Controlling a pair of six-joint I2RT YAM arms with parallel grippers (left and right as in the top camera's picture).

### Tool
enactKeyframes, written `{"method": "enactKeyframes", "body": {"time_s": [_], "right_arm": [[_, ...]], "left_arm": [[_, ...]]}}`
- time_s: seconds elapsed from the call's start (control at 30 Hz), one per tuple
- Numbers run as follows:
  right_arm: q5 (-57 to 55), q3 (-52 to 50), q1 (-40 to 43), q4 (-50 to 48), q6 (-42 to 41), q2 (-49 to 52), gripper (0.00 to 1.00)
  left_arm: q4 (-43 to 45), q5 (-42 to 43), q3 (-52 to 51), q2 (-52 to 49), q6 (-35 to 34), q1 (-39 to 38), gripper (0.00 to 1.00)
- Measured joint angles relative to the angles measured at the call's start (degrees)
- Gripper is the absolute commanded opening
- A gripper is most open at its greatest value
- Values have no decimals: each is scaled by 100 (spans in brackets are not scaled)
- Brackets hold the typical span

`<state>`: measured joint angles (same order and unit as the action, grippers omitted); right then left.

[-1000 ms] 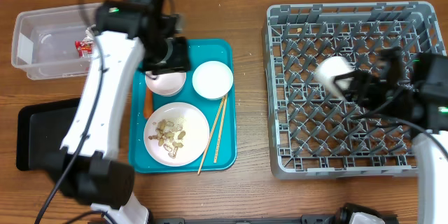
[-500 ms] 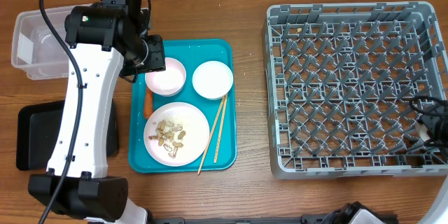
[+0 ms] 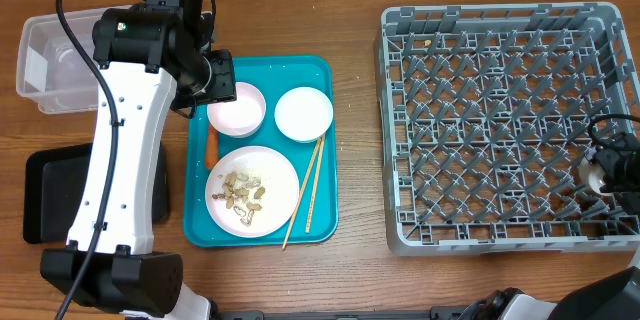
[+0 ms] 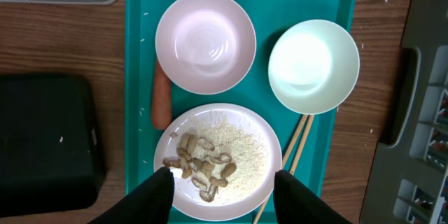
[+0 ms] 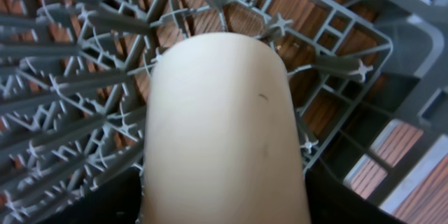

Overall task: Sort waste into correct bins and load items into the dishwasher
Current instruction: 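Place the white cup in the rack's right side with the right gripper, then reach the right gripper to the pale green bowl on the tray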

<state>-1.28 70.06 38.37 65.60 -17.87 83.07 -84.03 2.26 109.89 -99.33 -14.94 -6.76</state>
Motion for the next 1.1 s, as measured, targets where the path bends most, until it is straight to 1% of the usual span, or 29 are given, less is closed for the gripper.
{"method": "enactKeyframes", "body": {"time_s": [0.03, 0.37, 0.43, 0.5, 0.53, 0.57, 0.6, 0.63, 0.73, 0.77, 0.83, 0.87, 0.9, 0.97, 1.0, 1.1], "right_arm": [[-2, 0, 0, 0, 46, 0, 100], [181, 0, 0, -7, 33, 0, 99], [251, 0, 0, 76, 35, 0, 90], [297, 0, 0, 157, 39, 0, 86], [442, 0, 0, 225, 61, 0, 82], [632, 0, 0, 260, 131, 0, 79], [876, 0, -4, 264, 247, 0, 78], [1095, 0, -13, 262, 361, 0, 79], [2227, 2, -245, 269, 1003, -24, 82], [2476, 2, -404, 267, 1154, -70, 83], [2914, 11, -975, 245, 1440, -291, 85], [3132, 105, -1919, 74, 1646, -533, 85], [3213, 170, -2286, -15, 1696, -595, 85], [3254, 243, -3204, -442, 1674, -649, 84], [3235, 254, -3346, -518, 1661, -649, 84], [2949, 273, -4579, -1222, 1432, -568, 84]], "left_arm": [[-2, 2, 0, 0, -2, 0, 49], [0, 0, 0, 0, -15, 0, 49], [0, 0, 0, 0, -15, 0, 49], [0, 0, 0, 0, -15, 0, 49], [0, 0, 0, 0, -15, 0, 49], [0, 0, 0, 0, -15, 0, 50], [0, 2, 0, 0, -15, 0, 50], [0, 0, 0, 0, -15, 0, 52], [0, 0, 0, 0, -15, 0, 55], [0, 0, 0, 0, -17, 0, 55], [0, 0, 0, 0, -17, 0, 56], [0, -2, 0, 0, -15, 0, 58], [2, -2, 0, 0, -17, 0, 58], [0, 0, 0, 0, -42, 0, 58], [0, -2, 0, 0, -61, 0, 58], [0, -20, 0, 0, -111, 0, 57]]}}
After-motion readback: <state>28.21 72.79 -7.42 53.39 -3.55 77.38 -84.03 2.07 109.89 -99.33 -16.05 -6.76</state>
